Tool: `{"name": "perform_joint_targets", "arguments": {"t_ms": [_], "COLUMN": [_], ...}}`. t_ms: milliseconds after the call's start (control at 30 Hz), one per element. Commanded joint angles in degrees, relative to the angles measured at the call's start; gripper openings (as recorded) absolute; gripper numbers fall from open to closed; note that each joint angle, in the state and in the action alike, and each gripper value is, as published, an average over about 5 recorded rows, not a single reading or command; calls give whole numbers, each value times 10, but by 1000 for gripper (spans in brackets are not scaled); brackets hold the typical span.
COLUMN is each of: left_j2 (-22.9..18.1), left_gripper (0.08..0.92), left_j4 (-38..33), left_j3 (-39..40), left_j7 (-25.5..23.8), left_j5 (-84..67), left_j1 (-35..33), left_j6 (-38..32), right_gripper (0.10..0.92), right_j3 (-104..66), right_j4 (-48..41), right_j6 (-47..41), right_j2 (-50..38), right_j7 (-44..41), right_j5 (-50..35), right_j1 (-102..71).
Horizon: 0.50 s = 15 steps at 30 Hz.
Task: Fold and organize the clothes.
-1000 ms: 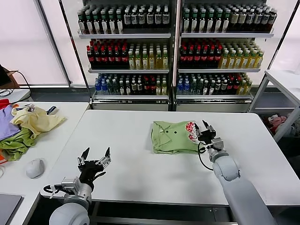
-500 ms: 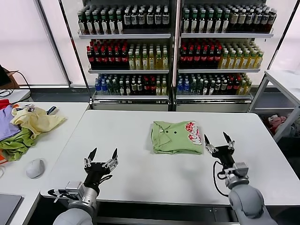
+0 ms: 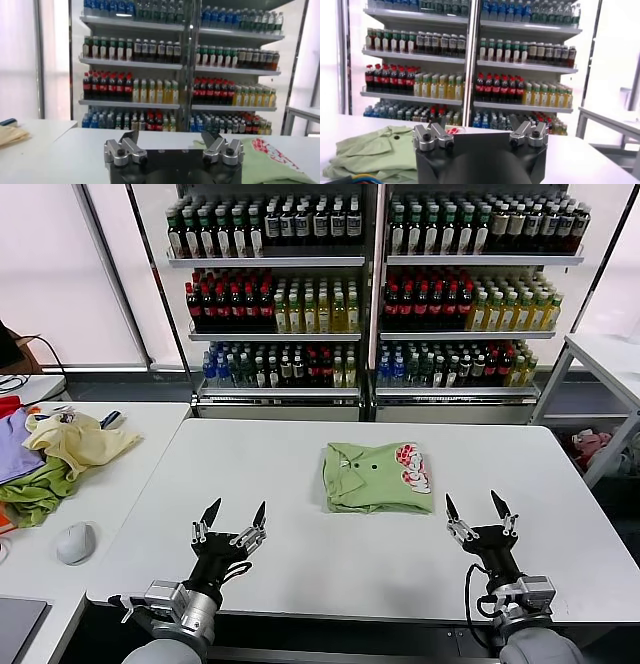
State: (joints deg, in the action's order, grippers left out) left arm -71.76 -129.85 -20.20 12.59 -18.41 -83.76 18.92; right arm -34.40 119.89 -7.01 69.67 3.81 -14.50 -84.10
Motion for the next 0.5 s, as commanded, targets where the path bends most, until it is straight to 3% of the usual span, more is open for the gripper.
{"name": "perform_joint_targets", "arguments": {"t_ms": [33, 500], "left_j2": [-6, -33], "left_gripper": [823, 823], "left_j4": [-4, 8], "left_j3": [-2, 2], "left_j7": [-15, -36], "left_j5": [10, 45], "left_j1": [-4, 11], "left_j6": [-6, -22], "right_gripper": [823, 823], "right_j3": [-19, -15], "right_j4": [49, 33], "right_j6": [-2, 49], "right_j2": [7, 15], "right_j7": [19, 54], "right_j5": [12, 17], "right_j1": [-46, -52]}}
